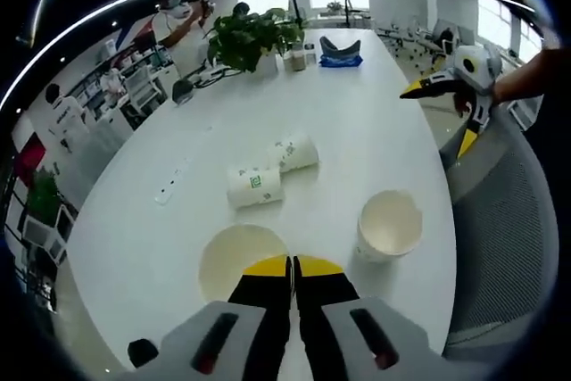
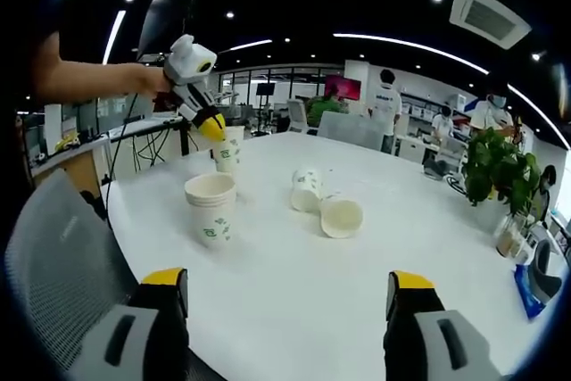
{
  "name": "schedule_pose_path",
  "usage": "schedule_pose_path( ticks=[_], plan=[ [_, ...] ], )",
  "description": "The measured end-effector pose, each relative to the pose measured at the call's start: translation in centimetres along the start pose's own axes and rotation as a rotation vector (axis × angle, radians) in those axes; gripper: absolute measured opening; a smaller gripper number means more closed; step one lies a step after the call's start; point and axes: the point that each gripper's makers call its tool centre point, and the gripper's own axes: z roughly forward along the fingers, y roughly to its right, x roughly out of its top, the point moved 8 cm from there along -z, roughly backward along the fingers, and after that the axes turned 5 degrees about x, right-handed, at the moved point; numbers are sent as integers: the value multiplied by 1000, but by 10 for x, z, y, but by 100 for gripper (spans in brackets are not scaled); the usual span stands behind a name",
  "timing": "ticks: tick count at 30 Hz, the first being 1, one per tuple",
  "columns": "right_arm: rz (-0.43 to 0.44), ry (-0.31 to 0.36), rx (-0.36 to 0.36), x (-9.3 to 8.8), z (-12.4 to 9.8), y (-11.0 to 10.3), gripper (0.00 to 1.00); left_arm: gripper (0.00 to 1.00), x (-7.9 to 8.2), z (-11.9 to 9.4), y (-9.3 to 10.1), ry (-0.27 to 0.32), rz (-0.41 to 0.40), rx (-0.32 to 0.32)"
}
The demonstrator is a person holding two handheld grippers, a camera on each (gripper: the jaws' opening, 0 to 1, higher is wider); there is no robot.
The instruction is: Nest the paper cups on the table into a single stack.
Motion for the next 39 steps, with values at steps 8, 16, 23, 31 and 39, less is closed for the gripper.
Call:
schedule_pose_path(
  ticks=[8,16,23,31,39],
  plan=[
    [10,21,5,3,0,-2,97,0,14,-17,11,16,26,-14],
    [11,34,11,4,0,-2,100,0,28,-30,27,40,63,-40],
    [6,33,10,4,-1,-3,100,0,35,-36,42,52,87,-66],
    [-3,21,5,3,0,-2,99,0,41,-34,51,60,99,-97],
    [-5,15,1,3,0,-2,98,0,49,-33,69,72,117,-140]
  ],
)
